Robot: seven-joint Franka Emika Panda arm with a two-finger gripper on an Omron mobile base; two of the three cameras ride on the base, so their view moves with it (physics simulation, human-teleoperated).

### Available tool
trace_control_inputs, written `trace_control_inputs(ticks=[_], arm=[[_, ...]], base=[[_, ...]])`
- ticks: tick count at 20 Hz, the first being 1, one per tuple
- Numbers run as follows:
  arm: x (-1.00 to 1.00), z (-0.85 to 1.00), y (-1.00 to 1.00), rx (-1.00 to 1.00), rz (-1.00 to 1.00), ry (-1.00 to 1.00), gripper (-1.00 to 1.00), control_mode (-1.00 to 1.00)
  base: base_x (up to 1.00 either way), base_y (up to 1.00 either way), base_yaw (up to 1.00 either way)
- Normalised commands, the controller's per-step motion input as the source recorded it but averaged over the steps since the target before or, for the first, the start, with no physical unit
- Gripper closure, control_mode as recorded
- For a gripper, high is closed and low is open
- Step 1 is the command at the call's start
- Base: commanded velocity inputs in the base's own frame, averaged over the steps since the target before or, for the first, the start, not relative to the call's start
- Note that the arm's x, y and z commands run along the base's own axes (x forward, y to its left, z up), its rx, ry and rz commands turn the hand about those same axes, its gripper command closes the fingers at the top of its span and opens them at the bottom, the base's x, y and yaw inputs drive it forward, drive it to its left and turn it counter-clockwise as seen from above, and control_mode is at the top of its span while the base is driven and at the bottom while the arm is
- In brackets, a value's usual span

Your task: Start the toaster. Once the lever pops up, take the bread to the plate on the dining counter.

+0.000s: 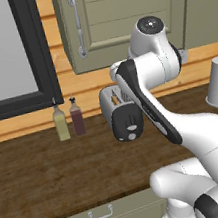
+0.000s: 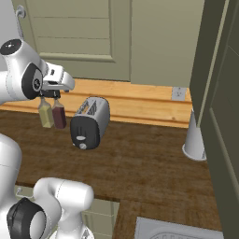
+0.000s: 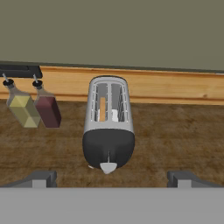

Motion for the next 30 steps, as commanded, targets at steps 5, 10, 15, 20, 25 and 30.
trace_control_inputs(ticks=[5, 10, 15, 20, 25, 30], arm=[[0.0, 0.0, 0.0, 0.0, 0.0, 0.0, -1.0, -1.0], [0.0, 0.0, 0.0, 0.0, 0.0, 0.0, -1.0, -1.0], [0.0, 0.0, 0.0, 0.0, 0.0, 0.0, -1.0, -1.0], [0.0, 0.0, 0.0, 0.0, 0.0, 0.0, -1.0, -1.0], [0.0, 0.0, 0.0, 0.0, 0.0, 0.0, -1.0, -1.0], [0.0, 0.0, 0.0, 0.0, 0.0, 0.0, -1.0, -1.0]], base=[[0.0, 0.0, 0.0], [0.0, 0.0, 0.0], [0.0, 0.0, 0.0], [0.0, 0.0, 0.0], [0.0, 0.0, 0.0], [0.0, 0.0, 0.0]])
